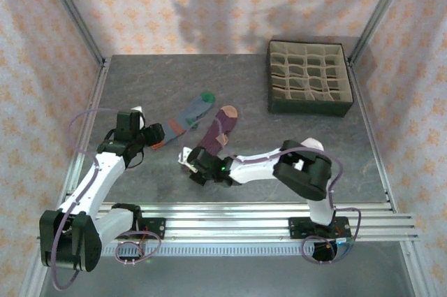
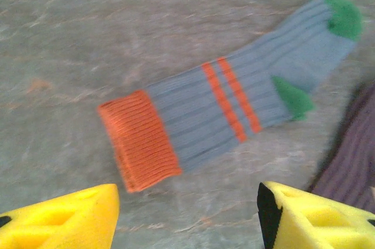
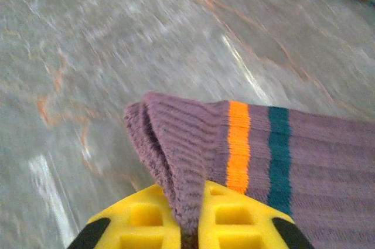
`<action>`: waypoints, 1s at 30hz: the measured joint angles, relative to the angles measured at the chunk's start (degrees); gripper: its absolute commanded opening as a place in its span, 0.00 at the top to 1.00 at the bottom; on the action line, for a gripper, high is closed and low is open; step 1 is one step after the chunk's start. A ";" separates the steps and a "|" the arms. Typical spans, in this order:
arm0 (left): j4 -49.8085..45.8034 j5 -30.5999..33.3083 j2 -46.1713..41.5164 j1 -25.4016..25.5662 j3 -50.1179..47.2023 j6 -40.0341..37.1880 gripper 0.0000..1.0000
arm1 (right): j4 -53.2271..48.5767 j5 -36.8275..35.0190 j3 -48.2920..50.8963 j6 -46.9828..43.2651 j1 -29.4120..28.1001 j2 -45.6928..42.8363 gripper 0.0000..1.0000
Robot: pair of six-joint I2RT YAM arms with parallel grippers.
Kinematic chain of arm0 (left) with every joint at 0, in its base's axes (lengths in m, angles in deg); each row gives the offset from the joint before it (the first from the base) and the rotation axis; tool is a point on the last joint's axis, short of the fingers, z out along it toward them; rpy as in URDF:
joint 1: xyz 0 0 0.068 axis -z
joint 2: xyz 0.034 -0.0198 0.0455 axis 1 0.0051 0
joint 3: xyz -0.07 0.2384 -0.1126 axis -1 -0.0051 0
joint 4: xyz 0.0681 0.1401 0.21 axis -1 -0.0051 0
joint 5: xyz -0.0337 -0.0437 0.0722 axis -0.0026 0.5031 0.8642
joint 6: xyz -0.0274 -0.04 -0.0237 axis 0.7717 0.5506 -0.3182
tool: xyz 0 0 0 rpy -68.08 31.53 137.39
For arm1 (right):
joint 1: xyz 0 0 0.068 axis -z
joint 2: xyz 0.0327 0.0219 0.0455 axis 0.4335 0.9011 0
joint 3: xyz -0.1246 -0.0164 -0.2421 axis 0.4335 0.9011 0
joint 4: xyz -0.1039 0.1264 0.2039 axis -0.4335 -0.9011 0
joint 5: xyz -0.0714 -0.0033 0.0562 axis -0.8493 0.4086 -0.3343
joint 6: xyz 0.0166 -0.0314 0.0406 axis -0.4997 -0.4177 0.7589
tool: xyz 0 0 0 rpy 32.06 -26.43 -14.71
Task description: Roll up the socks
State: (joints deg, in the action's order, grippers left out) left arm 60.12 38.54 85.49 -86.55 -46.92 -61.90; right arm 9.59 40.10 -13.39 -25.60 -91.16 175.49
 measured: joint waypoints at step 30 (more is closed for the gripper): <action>51.98 -18.88 13.79 28.00 -18.82 -38.03 0.26 | -17.62 38.12 9.90 7.39 23.80 -15.50 1.00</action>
State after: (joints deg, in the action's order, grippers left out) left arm 112.09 19.65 99.28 -58.55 -65.74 -99.93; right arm -8.02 78.22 -3.49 -18.21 -67.36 160.00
